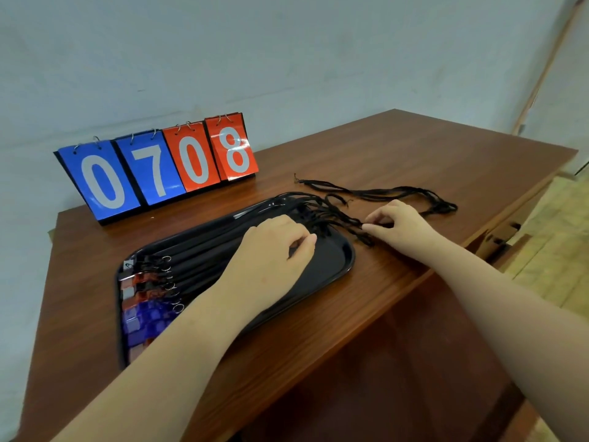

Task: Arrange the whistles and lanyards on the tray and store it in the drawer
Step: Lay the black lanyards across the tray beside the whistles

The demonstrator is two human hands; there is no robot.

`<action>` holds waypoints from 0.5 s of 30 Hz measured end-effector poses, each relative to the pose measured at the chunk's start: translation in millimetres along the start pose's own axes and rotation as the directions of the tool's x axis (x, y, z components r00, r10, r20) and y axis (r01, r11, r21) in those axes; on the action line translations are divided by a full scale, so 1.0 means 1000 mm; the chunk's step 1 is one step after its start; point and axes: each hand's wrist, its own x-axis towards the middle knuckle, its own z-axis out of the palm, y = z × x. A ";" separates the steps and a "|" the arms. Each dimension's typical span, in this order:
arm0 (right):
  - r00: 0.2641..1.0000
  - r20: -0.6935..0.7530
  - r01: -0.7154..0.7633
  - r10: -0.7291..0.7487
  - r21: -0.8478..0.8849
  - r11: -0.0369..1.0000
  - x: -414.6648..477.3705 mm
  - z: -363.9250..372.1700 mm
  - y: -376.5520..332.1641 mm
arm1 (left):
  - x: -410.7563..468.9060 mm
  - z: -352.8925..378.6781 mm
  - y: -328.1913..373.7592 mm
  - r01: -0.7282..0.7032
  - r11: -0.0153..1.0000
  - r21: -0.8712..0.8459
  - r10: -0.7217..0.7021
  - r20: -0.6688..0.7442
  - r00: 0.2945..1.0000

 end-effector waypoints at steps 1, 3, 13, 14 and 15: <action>1.000 0.006 0.007 -0.007 -0.014 1.000 -0.001 0.000 0.000 | -0.002 -0.001 -0.002 0.009 1.000 -0.004 -0.009 0.003 1.000; 1.000 0.005 -0.027 0.027 -0.050 0.998 -0.001 -0.001 -0.003 | -0.006 -0.003 -0.005 0.025 1.000 -0.007 -0.024 0.011 1.000; 0.987 -0.079 -0.135 0.140 0.071 0.988 0.002 -0.006 -0.029 | -0.014 -0.016 -0.010 0.040 0.999 0.007 -0.040 -0.009 0.999; 0.986 -0.094 -0.124 0.141 0.162 0.979 0.003 -0.008 -0.029 | -0.014 -0.017 -0.011 0.043 0.999 0.007 -0.043 -0.007 0.999; 0.984 -0.115 -0.105 0.135 0.232 0.967 0.003 -0.009 -0.030 | -0.015 -0.017 -0.011 0.048 0.999 0.007 -0.048 -0.003 0.999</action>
